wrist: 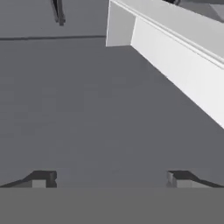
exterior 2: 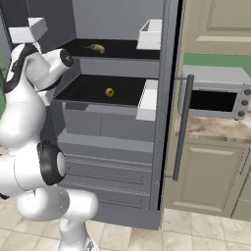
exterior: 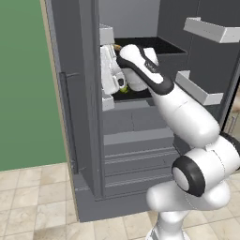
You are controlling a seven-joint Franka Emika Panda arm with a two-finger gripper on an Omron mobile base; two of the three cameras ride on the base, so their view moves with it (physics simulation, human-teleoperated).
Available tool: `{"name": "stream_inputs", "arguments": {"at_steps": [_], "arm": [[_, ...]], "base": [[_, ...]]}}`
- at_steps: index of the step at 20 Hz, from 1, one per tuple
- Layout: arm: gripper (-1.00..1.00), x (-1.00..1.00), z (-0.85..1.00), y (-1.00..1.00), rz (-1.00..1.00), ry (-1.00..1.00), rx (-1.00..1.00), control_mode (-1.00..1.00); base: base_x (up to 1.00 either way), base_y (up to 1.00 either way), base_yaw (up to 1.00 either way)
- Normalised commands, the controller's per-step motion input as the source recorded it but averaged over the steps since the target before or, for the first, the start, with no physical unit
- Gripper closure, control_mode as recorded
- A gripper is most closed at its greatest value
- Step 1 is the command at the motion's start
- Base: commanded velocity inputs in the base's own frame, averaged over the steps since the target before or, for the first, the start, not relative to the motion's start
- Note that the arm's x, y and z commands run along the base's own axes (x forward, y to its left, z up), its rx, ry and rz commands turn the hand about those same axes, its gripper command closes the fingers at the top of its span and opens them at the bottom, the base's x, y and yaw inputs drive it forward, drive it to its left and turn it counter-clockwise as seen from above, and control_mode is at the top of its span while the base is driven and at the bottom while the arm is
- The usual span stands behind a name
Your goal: Retrieve the banana and pear from the fridge and place them into the bowl on the dining table.
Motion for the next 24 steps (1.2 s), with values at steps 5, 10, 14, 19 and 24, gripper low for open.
{"name": "stream_inputs", "arguments": {"at_steps": [5,10,14,19,24], "arm": [[-1.00,-0.87,0.03,0.79,0.06,-0.03,-0.04,-1.00],[-1.00,-0.68,0.17,-0.26,-0.04,-0.22,0.00,-1.00],[-1.00,-0.45,0.00,-0.66,-0.14,-0.12,-0.01,-1.00],[-1.00,-0.28,0.00,-0.74,-0.08,-0.07,-0.12,-1.00],[-1.00,-0.40,0.13,-0.82,-0.01,-0.12,-0.20,-1.00]], "base": [[0.00,0.00,0.00],[0.00,0.00,0.00],[0.00,0.00,0.00],[0.00,0.00,0.00],[0.00,0.00,0.00]]}}
